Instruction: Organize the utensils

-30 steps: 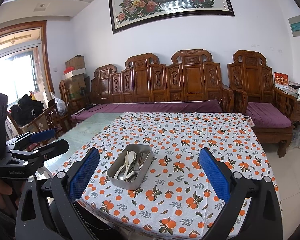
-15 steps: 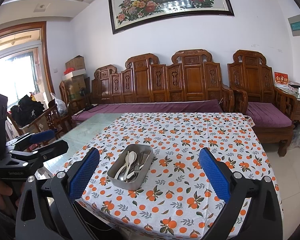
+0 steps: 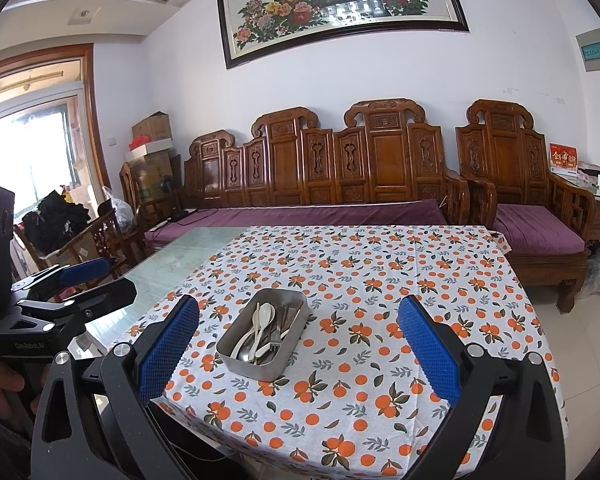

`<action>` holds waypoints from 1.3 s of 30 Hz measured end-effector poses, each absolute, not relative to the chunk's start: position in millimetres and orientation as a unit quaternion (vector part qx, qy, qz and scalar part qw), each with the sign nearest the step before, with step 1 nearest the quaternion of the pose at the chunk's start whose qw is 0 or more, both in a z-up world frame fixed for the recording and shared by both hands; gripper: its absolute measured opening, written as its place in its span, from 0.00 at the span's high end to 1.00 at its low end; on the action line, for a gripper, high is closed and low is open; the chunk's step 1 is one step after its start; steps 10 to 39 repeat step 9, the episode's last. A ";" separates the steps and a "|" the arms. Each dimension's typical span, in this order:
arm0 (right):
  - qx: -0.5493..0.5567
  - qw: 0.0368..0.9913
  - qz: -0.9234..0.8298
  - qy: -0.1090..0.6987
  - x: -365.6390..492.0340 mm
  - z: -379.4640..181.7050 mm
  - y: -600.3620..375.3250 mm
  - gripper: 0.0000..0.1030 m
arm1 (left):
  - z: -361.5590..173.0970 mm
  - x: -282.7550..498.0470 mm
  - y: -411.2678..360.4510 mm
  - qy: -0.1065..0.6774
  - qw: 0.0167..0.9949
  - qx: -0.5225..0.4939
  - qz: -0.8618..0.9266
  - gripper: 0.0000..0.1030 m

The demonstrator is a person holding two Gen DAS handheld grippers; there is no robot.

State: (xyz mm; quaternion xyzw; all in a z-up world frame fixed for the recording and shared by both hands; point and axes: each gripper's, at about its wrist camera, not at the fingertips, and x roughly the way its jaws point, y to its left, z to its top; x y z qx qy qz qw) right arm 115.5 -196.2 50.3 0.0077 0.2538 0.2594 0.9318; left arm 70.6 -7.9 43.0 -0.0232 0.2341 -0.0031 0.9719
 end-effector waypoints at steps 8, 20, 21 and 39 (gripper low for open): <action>0.009 0.932 0.260 0.254 115.4 50.2 -196.3 0.03 | 43.4 70.4 -9.0 0.234 0.972 -0.024 -0.003 0.08; 0.008 0.932 0.259 0.253 115.5 50.4 -196.4 0.03 | 43.5 70.4 -9.4 0.234 0.972 -0.025 -0.003 0.08; 0.008 0.932 0.259 0.253 115.5 50.4 -196.4 0.03 | 43.5 70.4 -9.4 0.234 0.972 -0.025 -0.003 0.08; 0.008 0.932 0.259 0.253 115.5 50.4 -196.4 0.03 | 43.5 70.4 -9.4 0.234 0.972 -0.025 -0.003 0.08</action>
